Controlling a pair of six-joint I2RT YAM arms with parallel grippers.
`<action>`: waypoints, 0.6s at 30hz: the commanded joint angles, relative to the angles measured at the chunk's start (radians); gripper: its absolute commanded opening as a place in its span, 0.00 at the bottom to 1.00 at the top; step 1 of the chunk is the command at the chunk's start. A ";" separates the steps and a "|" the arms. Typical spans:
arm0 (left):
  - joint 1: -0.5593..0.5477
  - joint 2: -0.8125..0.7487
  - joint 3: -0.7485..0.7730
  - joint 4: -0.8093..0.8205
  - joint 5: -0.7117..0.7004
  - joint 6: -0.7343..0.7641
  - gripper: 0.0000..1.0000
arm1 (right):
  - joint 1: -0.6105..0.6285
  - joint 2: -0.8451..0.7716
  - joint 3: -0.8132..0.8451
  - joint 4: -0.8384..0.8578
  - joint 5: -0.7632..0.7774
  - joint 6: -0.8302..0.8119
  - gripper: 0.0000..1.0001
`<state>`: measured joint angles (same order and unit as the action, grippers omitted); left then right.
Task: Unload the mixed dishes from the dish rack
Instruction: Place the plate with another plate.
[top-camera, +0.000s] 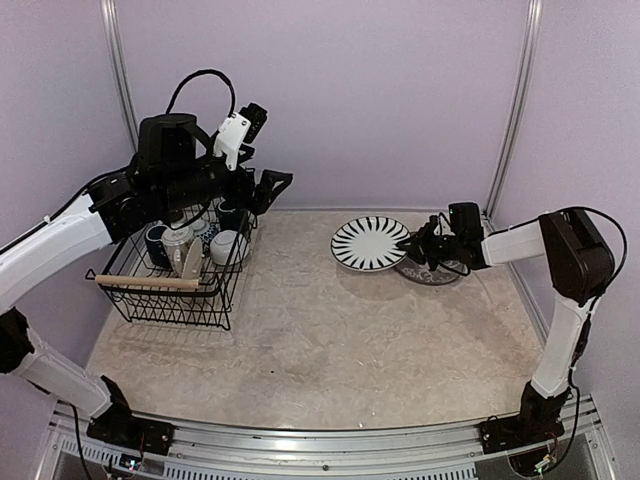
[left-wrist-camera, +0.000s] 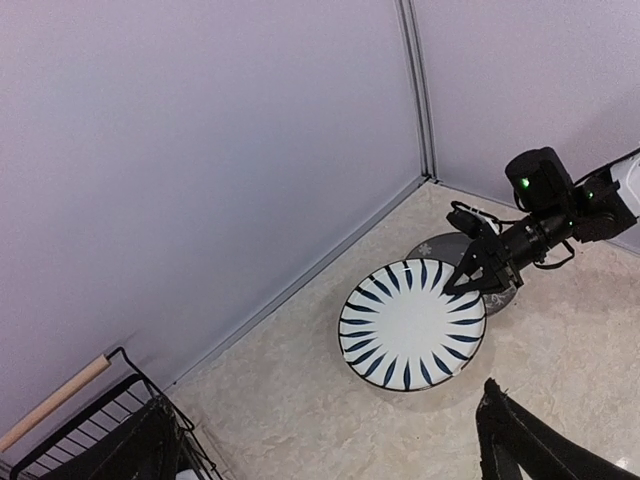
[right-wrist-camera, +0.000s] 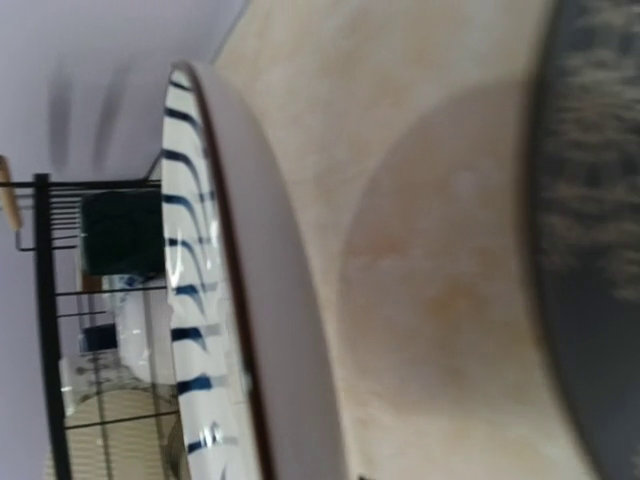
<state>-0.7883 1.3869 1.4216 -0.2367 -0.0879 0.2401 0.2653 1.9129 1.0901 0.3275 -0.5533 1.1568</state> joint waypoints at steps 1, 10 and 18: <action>0.032 -0.039 -0.012 -0.081 0.046 -0.110 0.99 | -0.060 -0.112 -0.056 0.114 -0.037 -0.059 0.00; 0.144 -0.083 -0.047 -0.027 -0.047 -0.191 0.99 | -0.222 -0.178 -0.155 0.067 -0.054 -0.118 0.00; 0.293 -0.056 -0.014 -0.079 -0.050 -0.344 0.99 | -0.345 -0.206 -0.185 0.001 -0.075 -0.173 0.00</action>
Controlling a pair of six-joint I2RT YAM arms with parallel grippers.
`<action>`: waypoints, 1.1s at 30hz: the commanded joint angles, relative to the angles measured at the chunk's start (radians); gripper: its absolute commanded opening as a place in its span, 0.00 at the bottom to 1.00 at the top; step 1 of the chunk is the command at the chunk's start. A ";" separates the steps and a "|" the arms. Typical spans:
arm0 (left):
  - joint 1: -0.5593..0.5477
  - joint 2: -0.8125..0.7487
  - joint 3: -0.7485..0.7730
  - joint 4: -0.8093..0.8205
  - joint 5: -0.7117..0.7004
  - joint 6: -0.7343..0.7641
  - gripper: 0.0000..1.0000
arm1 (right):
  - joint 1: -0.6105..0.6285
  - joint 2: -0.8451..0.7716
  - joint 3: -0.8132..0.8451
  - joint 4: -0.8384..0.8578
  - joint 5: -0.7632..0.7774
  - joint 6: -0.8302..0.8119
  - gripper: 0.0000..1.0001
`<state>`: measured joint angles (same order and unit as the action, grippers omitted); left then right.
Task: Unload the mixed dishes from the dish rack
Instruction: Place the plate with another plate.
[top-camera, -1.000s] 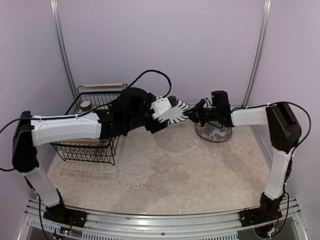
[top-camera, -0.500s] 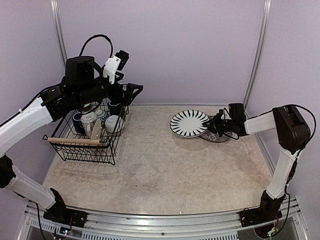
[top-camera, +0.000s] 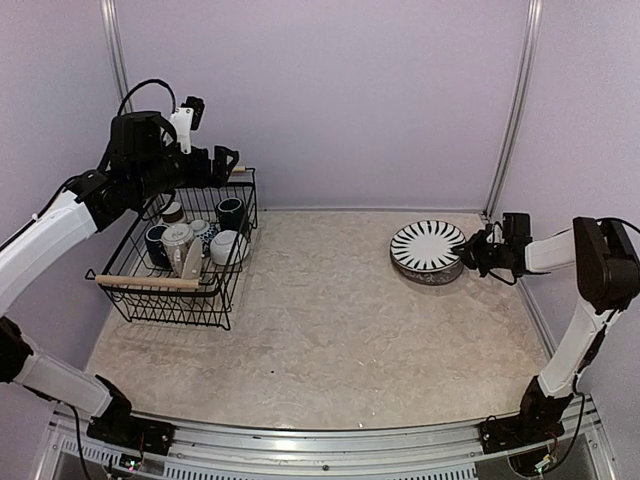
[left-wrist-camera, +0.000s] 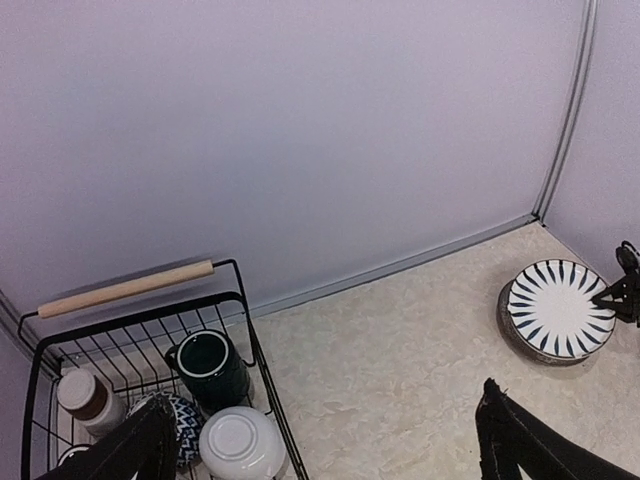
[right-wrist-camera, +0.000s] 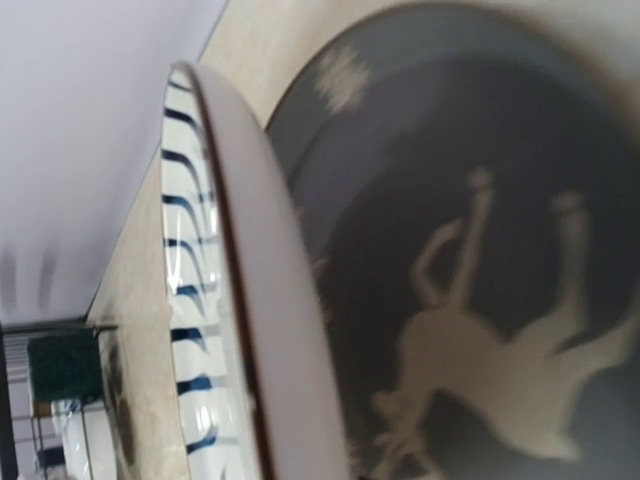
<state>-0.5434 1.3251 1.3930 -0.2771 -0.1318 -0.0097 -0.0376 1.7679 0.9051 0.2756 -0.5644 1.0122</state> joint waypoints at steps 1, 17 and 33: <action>0.057 0.007 0.015 -0.040 -0.002 -0.101 0.99 | -0.050 -0.055 0.003 0.053 -0.072 -0.029 0.00; 0.095 0.002 0.034 -0.075 0.045 -0.146 0.98 | -0.065 0.061 0.047 0.114 -0.107 -0.021 0.02; 0.153 0.041 0.055 -0.108 0.092 -0.188 0.94 | -0.065 0.093 0.120 -0.071 -0.032 -0.164 0.55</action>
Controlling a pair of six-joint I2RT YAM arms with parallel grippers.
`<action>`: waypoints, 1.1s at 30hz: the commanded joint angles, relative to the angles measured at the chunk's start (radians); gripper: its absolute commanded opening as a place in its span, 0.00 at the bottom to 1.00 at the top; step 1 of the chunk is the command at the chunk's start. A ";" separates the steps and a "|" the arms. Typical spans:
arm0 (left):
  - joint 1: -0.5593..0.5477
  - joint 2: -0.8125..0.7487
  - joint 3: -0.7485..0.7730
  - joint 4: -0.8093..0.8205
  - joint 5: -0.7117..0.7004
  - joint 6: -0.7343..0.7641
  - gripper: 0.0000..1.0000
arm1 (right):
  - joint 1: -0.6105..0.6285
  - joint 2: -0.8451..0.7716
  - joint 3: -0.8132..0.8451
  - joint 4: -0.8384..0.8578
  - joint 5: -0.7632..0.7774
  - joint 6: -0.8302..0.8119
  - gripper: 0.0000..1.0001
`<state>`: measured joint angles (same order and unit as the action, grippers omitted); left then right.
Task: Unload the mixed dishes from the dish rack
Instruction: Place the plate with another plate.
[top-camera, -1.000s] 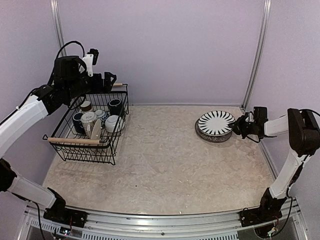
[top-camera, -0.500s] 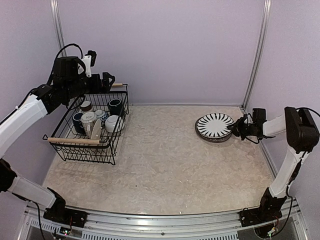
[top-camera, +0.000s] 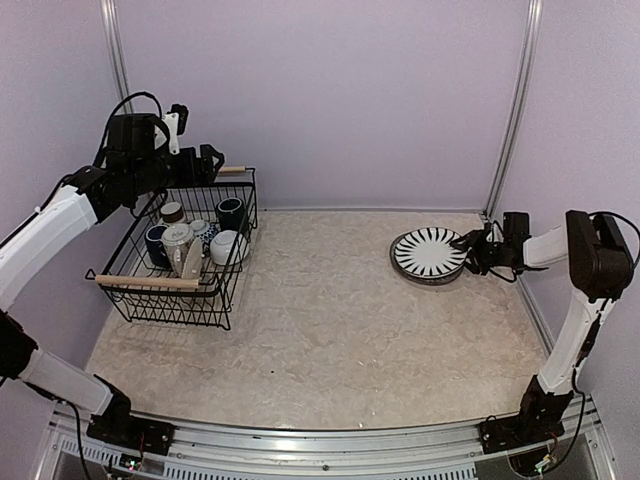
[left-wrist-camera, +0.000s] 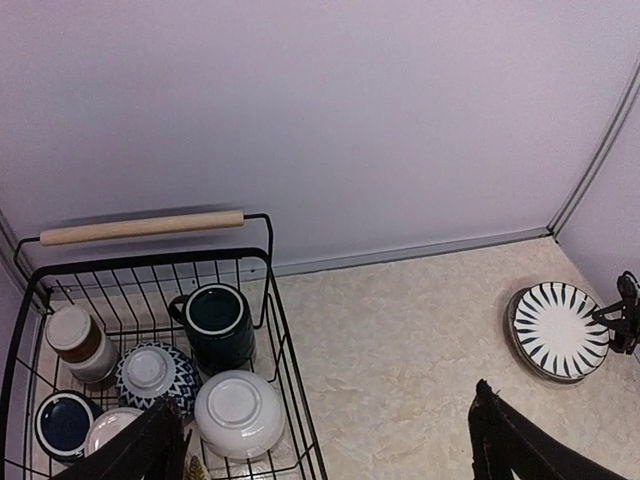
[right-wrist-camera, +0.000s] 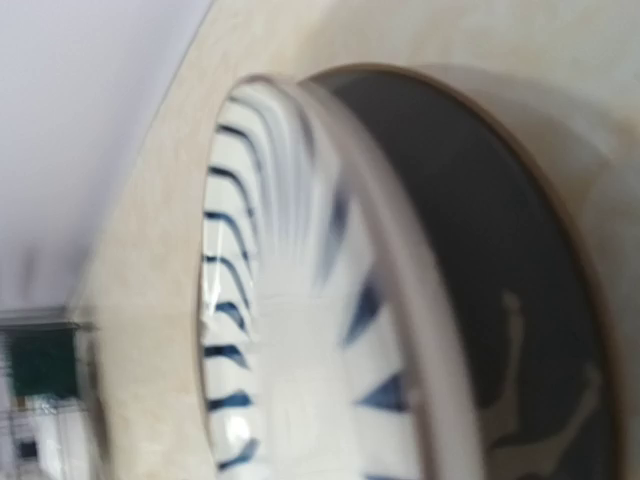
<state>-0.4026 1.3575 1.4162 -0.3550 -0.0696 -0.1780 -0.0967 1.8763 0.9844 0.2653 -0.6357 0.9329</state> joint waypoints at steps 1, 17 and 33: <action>0.013 0.010 0.032 -0.030 0.033 -0.022 0.93 | -0.006 -0.026 0.040 -0.077 0.052 -0.100 0.60; 0.079 0.040 0.055 -0.062 0.129 -0.096 0.93 | 0.076 -0.049 0.222 -0.523 0.372 -0.388 0.88; 0.308 0.105 0.088 -0.088 0.382 -0.284 0.95 | 0.209 0.106 0.500 -0.763 0.627 -0.471 0.97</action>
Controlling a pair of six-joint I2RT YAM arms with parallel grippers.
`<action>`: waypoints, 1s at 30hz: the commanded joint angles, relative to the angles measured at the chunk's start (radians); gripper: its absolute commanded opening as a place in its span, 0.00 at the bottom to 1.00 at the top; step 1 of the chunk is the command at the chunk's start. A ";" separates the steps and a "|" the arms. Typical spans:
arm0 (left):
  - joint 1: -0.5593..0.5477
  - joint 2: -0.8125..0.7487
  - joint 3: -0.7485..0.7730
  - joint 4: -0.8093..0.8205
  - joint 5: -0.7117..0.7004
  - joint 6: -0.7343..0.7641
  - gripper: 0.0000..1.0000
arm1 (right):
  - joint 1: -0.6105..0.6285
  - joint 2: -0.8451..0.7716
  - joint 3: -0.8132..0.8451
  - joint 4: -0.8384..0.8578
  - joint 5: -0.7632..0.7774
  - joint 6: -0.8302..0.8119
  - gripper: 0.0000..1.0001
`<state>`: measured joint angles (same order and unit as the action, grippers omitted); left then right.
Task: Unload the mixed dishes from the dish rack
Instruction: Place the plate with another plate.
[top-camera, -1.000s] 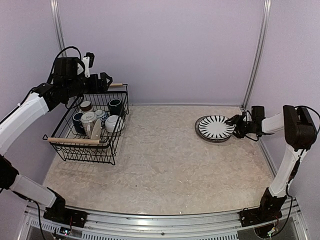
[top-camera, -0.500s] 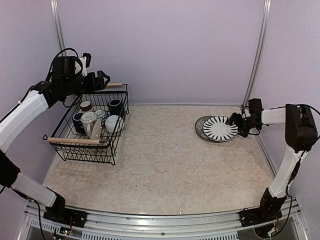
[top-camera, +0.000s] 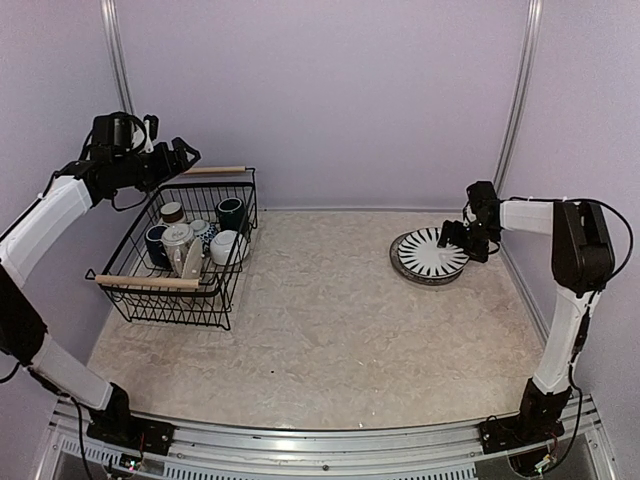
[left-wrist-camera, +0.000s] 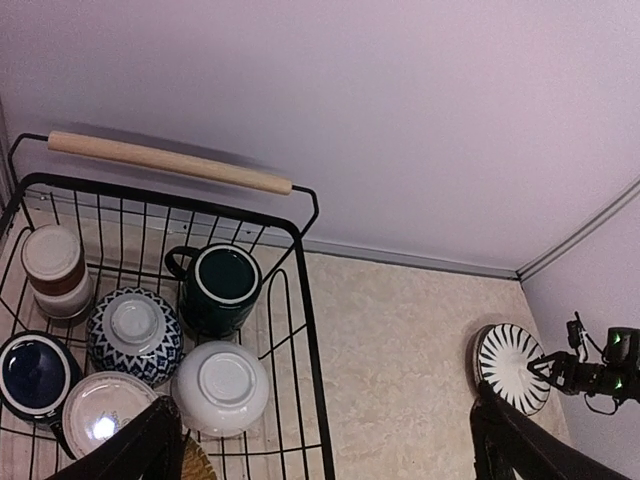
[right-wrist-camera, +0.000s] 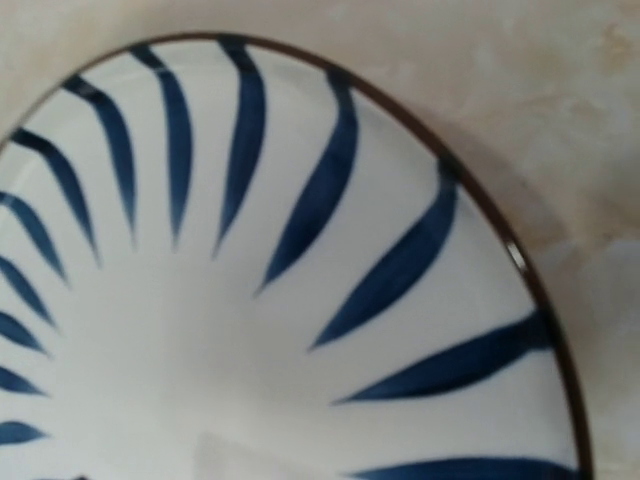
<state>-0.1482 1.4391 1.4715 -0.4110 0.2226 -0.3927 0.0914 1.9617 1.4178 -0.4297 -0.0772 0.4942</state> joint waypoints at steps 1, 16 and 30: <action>0.067 0.025 0.032 -0.029 0.105 -0.077 0.95 | 0.025 0.030 0.081 -0.083 0.070 -0.037 0.98; 0.109 0.013 0.070 -0.066 0.151 -0.057 0.99 | 0.098 0.075 0.235 -0.276 0.219 -0.064 1.00; 0.107 -0.029 0.076 -0.055 0.238 -0.135 0.99 | 0.303 -0.149 0.152 -0.308 0.366 0.099 1.00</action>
<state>-0.0410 1.4380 1.5291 -0.4580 0.4370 -0.5091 0.3519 1.8542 1.5875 -0.7044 0.2390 0.5247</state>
